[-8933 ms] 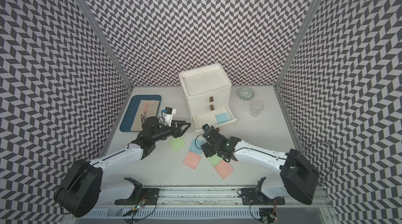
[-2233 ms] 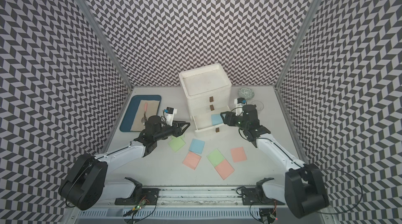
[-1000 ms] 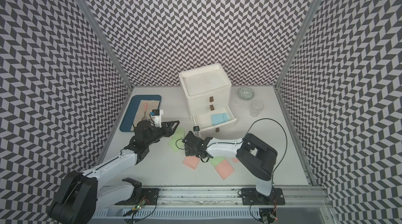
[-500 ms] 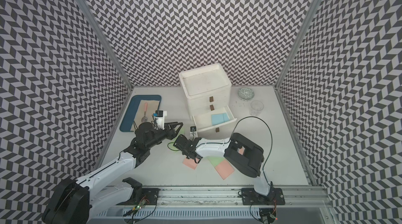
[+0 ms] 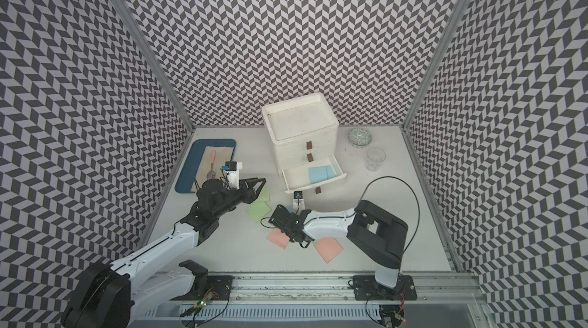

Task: Please put the sticky notes in the drawer by color
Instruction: Pick up the sticky notes from the center of the board.

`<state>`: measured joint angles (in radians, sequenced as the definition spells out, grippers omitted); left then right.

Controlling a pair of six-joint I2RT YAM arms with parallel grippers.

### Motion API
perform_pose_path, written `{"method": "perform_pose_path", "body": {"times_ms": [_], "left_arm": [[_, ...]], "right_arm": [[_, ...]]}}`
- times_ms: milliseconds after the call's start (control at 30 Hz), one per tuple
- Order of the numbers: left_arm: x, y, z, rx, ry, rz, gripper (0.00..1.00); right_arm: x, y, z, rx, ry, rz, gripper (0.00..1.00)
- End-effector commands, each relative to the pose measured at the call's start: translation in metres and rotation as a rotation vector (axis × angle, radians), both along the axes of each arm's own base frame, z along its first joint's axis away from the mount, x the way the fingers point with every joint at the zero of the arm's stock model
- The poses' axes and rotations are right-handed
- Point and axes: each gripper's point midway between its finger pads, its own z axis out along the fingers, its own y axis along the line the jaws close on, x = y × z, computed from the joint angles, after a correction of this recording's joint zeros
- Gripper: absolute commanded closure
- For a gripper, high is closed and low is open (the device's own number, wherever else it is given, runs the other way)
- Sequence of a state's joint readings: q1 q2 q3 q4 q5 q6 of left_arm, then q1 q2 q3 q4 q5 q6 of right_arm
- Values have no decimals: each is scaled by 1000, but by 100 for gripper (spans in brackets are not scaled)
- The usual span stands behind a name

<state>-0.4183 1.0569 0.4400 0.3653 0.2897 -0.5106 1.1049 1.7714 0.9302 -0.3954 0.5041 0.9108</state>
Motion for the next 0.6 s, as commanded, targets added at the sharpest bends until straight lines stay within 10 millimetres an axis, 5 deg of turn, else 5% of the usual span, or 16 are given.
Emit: {"method": "perform_pose_path", "body": {"times_ms": [0, 200, 433, 567], "left_arm": [[3, 1, 1, -4, -11, 3, 48], [4, 1, -3, 1, -3, 6, 48], [10, 5, -11, 18, 18, 27, 48], [11, 5, -14, 18, 22, 24, 48]], "right_arm": [[-10, -9, -14, -67, 60, 153, 2], [6, 1, -6, -108, 20, 264, 1], [0, 2, -18, -131, 51, 342, 3], [-10, 1, -28, -121, 86, 381, 19]]}}
